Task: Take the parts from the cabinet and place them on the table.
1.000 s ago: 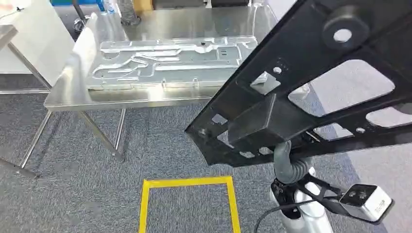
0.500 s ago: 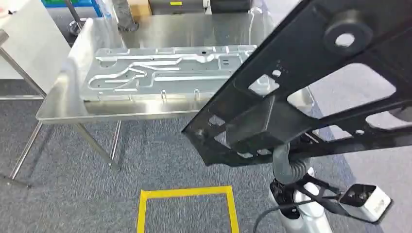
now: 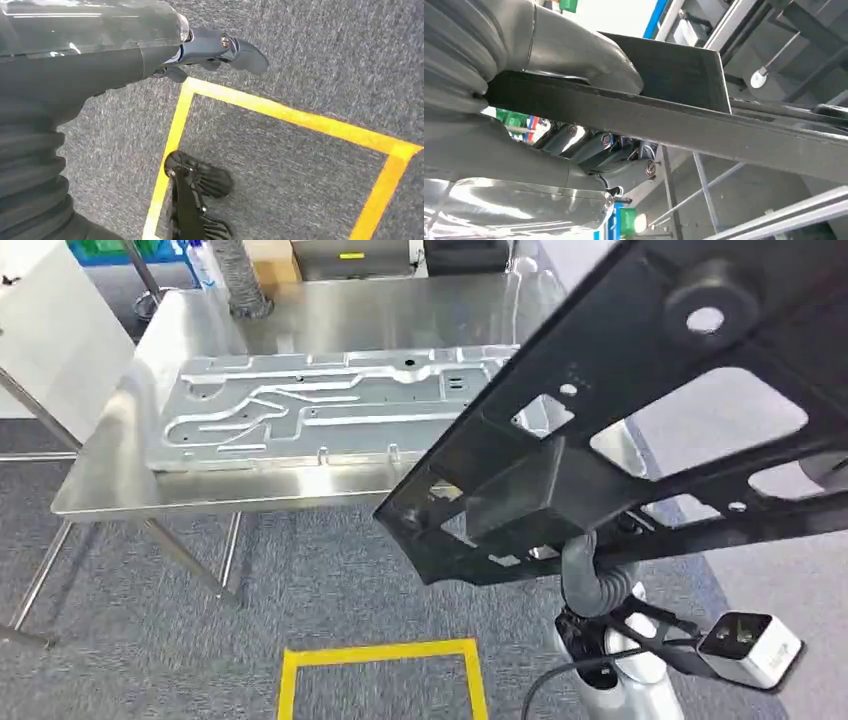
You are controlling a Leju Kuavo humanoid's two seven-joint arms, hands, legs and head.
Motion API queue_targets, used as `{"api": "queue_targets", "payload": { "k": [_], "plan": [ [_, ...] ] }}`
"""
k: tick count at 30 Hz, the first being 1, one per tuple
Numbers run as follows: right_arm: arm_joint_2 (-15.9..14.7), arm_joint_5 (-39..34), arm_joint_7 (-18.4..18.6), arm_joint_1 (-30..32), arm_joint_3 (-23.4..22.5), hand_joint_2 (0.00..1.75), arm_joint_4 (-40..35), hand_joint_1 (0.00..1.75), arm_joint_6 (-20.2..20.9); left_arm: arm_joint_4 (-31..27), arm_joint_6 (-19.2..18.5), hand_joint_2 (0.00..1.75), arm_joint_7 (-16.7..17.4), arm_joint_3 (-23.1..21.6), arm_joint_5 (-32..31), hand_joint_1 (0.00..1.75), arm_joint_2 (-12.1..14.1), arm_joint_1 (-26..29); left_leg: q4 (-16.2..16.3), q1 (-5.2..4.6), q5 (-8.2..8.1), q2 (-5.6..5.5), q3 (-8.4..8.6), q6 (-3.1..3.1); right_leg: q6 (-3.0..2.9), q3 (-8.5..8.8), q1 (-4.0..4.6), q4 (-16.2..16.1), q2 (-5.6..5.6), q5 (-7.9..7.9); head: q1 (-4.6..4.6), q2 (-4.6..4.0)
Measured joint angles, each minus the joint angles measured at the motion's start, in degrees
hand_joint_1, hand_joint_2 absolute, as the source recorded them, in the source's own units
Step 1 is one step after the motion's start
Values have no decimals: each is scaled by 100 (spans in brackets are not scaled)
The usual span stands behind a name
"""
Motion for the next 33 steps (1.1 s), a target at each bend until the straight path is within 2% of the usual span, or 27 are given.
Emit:
{"api": "queue_targets", "payload": {
  "k": [1,3,4,5,6,8,9,10,11,12,13,15,16,17,19,20,21,22,24,25,26,27,28,29,30,31,33],
  "plan": [
    [7,2,-2,-17,0,175,7,175,-2,0,-11,175,-2,0,-2,0,0,-4,386,7,-102,0,-217,1,-27,24,0,-2,-6,-21,2,0],
    [22,7,-2,-13,0,175,39,175,-9,0,-15,175,-4,2,0,0,0,-4,1194,7,-482,1,-726,-34,-44,57,12,-2,-9,-79,0,0],
    [30,15,0,-4,0,175,59,175,-11,0,-15,175,-4,2,-2,0,-6,8,1475,8,-598,1,-937,-43,-48,83,22,-1,-3,-108,2,0],
    [35,15,-2,3,0,175,72,175,-11,0,-15,175,-4,2,-2,0,-15,12,1480,7,-526,1,-1019,-17,-48,122,28,-1,4,-138,2,0],
    [37,15,-2,5,2,175,85,175,-11,0,-4,175,-2,2,-2,0,-17,33,1216,6,-300,1,-971,13,-39,174,33,-1,17,-171,0,0],
    [55,15,0,3,2,175,92,175,-13,0,11,175,0,2,-2,0,-17,37,234,-1,384,2,-628,54,-14,299,39,-2,17,-249,2,0],
    [68,15,-2,1,2,175,92,175,-13,2,13,175,2,2,-2,0,-17,41,-186,-18,583,11,-498,95,5,325,35,-9,7,-284,2,0],
    [79,15,-2,0,2,175,101,175,-15,2,18,175,13,2,-2,0,-18,43,-215,-72,285,16,-497,98,39,342,52,0,12,-296,2,0],
    [81,13,-2,-1,2,175,105,175,-22,2,18,175,15,2,-18,0,-20,21,-200,-77,238,11,-472,133,90,327,40,-19,19,-322,2,0],
    [89,13,4,2,2,175,105,175,-24,2,18,175,15,2,-20,0,-17,32,-266,-81,370,3,-461,175,131,385,40,16,18,-306,0,0],
    [90,13,2,5,2,175,109,175,-24,2,18,175,13,2,-20,0,-17,43,-275,-60,390,0,-431,218,172,365,44,103,21,-247,2,0],
    [90,2,-2,-3,0,175,103,175,-31,2,18,175,-4,2,-22,0,-17,52,-322,-32,413,7,-270,261,216,367,34,230,11,-384,2,0],
    [90,2,-4,-21,0,175,101,175,-31,2,18,175,-4,2,-24,0,-17,44,-322,-32,400,8,-255,291,229,220,36,491,8,-543,2,0],
    [90,0,-7,-18,0,175,101,175,-31,2,18,175,-9,2,-24,0,-17,35,-320,-33,390,4,-251,307,249,-55,27,943,9,-749,2,0],
    [90,-2,-4,5,0,175,105,175,-30,2,15,175,-15,2,-28,0,-17,36,-317,-39,346,3,-243,322,296,-564,18,1671,8,-1017,2,0],
    [87,-9,-4,16,-4,175,105,175,-31,2,13,175,-20,2,-35,0,-17,43,-316,-40,322,1,-221,318,303,-711,16,1781,8,-980,2,0],
    [87,-17,-4,22,-15,175,105,175,-31,2,7,175,-33,2,-37,0,-17,53,-316,-39,293,-1,-183,310,307,-704,16,1603,7,-777,2,0],
    [87,-26,-4,23,-26,175,103,175,-31,2,-6,175,-46,2,-39,0,-17,52,-316,-40,256,-4,-131,299,280,-572,17,1194,7,-458,2,0],
    [87,-26,-2,31,-57,175,85,175,-55,2,-20,175,-61,2,-42,0,-17,45,-323,-43,175,-8,-49,269,172,-183,37,171,-2,193,2,0],
    [87,-20,-7,39,-76,175,87,175,-78,2,-26,175,-61,2,-44,0,-17,44,-296,-65,146,-12,-1,239,149,-184,87,88,-10,-9,2,0],
    [87,2,-7,48,-87,175,85,175,-123,2,-26,175,-61,2,-42,0,-15,31,-320,-59,128,-12,-34,204,125,-189,92,78,-1,-130,2,0],
    [87,28,-4,75,-107,175,77,175,-205,4,-26,175,-61,2,-39,0,-15,23,-342,-60,105,-6,-27,165,82,-164,93,24,-2,31,2,0],
    [85,57,-4,101,-120,175,74,175,-293,2,-26,175,-66,2,-39,0,-24,47,-245,-72,169,-9,18,120,51,-146,75,3,6,62,0,0],
    [85,72,-4,107,-155,175,89,175,-434,2,-28,175,-70,2,-46,0,-16,47,-230,-70,140,-9,46,87,15,-66,50,-8,19,60,-2,0],
    [83,88,-4,92,-210,175,107,175,-547,2,-42,175,-70,0,-53,0,-15,33,-96,-49,88,2,-2,72,0,0,38,-47,1,50,2,0],
    [74,94,-4,48,-298,175,151,175,-631,2,-50,175,-72,0,-70,0,-15,25,168,-49,21,-1,-133,65,-30,34,33,-49,-6,31,-2,0],
    [68,72,-2,-114,-536,175,409,175,-764,2,-85,175,-72,0,-87,0,4,7,1024,-21,-338,-1,-661,-7,-44,64,29,-50,-9,-16,0,0]
  ]
}}
